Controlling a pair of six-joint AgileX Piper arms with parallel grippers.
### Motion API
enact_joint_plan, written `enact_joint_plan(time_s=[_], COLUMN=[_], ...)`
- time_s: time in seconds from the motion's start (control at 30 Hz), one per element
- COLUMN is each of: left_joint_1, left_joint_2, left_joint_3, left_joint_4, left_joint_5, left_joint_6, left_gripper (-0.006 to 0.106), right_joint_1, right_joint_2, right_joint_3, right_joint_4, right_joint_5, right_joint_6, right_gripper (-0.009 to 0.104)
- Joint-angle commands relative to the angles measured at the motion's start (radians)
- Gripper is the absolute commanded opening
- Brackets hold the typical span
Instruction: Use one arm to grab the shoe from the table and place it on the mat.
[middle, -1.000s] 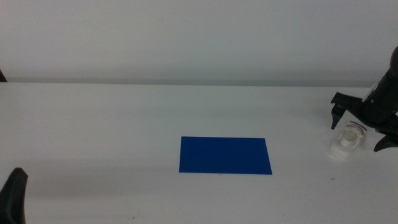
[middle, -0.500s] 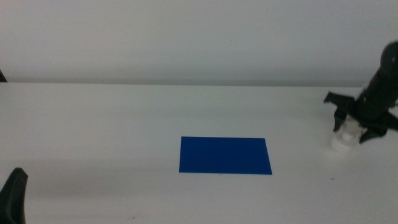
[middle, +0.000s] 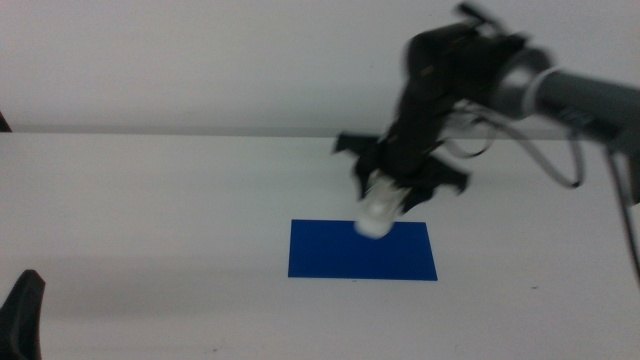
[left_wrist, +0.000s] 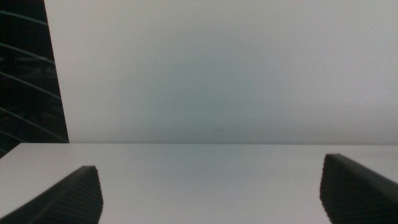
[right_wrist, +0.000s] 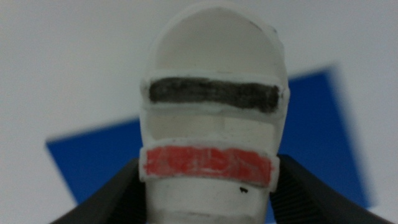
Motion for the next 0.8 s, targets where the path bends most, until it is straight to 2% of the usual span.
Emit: enact_joint_plan(time_s=[0.0,0.13,0.4,0.53,0.6,0.77], left_joint_1=[-0.002,-0.002,-0.002,-0.002,-0.002,-0.002], left_joint_2=[-0.041,-0.041,-0.041,-0.041,-0.041,-0.041], left_joint_3=[0.043,0.043,0.043,0.043,0.043,0.043], left_joint_4=[-0.002,-0.002,-0.002,-0.002,-0.002,-0.002], left_joint_5=[-0.011,-0.011,-0.011,-0.011,-0.011,-0.011], left_joint_6=[-0.006,-0.006,-0.006,-0.006,-0.006,-0.006], left_gripper=[0.094,0.094,0.094,0.094,0.094,0.094], right_joint_1=[0.057,0.105,0.119,0.124,0.121,0.117], right_joint_2=[0.022,0.041,0.030,-0.032,-0.055,-0.055], right_joint_3=[-0.013,-0.011,0.004,0.098,0.139,0.149], right_joint_4=[0.000,-0.014,-0.065,-0.101,-0.101,-0.103], right_joint_5=[0.019,0.041,0.115,0.044,-0.007,-0.023], right_joint_6=[0.062,0.124,0.211,0.267,0.270,0.238], right_gripper=[0.007,0.007,0.007,0.007,0.007,0.007])
